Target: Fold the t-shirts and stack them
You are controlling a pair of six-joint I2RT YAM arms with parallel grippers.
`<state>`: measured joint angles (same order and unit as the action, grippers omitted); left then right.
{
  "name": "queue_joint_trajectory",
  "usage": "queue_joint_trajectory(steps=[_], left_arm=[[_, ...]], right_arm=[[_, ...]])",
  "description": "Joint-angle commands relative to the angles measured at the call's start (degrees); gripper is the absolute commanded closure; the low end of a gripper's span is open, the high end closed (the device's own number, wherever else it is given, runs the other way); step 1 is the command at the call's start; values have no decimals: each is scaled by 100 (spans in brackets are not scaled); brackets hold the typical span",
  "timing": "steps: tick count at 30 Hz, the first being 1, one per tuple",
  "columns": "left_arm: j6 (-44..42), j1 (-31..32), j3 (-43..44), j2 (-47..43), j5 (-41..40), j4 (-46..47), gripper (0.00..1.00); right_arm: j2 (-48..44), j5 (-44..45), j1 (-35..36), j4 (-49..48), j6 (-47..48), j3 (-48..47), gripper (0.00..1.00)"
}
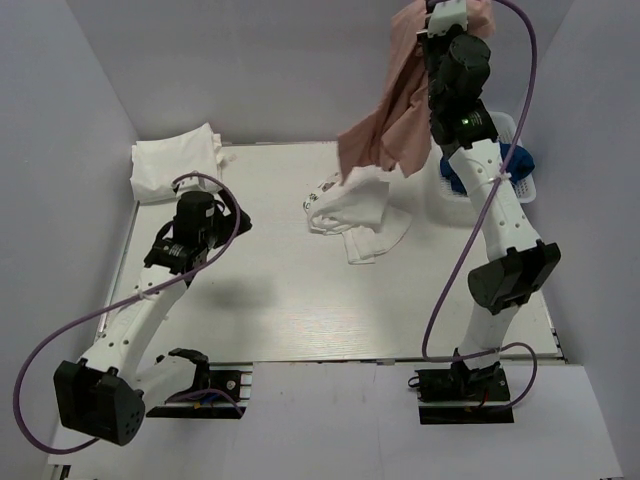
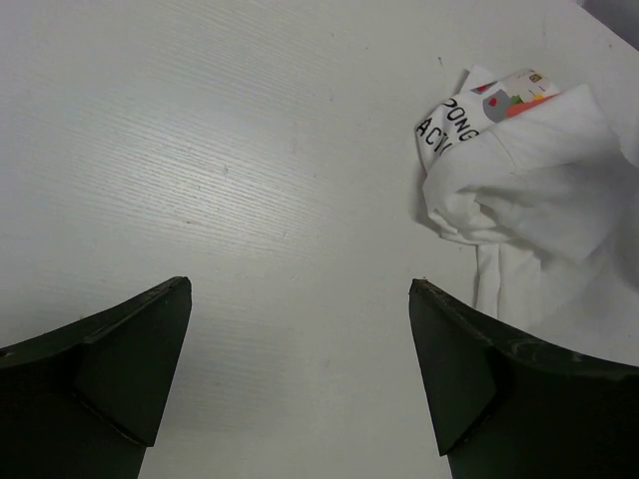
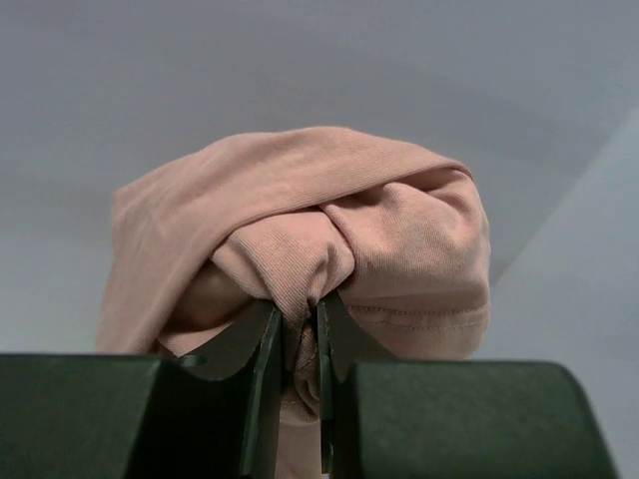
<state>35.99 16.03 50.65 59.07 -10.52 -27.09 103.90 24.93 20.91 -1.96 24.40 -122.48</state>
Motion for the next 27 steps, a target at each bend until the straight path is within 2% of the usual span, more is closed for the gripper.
queue_joint_trajectory(steps=[1, 5, 10, 17, 21, 22, 23, 24, 26, 27], left_arm=[[-66, 32, 392, 245, -344, -182, 0], [-267, 32, 594, 693, -249, -262, 0], [-557, 32, 376, 886, 524, 546, 0], [-857, 32, 585, 1571, 1367, 986, 0], [-970, 84, 805, 2177, 1807, 1118, 0], [-1040, 84, 901, 2310, 1913, 1171, 0], [-1215, 145, 963, 2441, 2070, 1171, 0], [-1304, 146, 1051, 2582, 2124, 1171, 0], [-1506, 312, 1376, 3021, 2186, 1084, 0], [-1646, 365, 1621, 3188, 2186, 1005, 0]], right_arm=[[104, 381, -341, -710, 258, -715, 100], [122, 337, -1034, -745, 74, -787, 100], [61, 276, -1545, -675, -40, -384, 100], [113, -137, -2229, -395, -506, 865, 100], [148, -164, -2442, -244, -1217, 2135, 98], [148, -120, -2442, -166, -1462, 2218, 79], [166, -59, -2433, 357, -1587, 2237, 29], [131, -328, -2442, 510, -1771, 2219, 10], [-149, -575, -2416, 853, -2062, 2254, 10], [-255, -1064, -2398, 959, -2202, 2315, 10]])
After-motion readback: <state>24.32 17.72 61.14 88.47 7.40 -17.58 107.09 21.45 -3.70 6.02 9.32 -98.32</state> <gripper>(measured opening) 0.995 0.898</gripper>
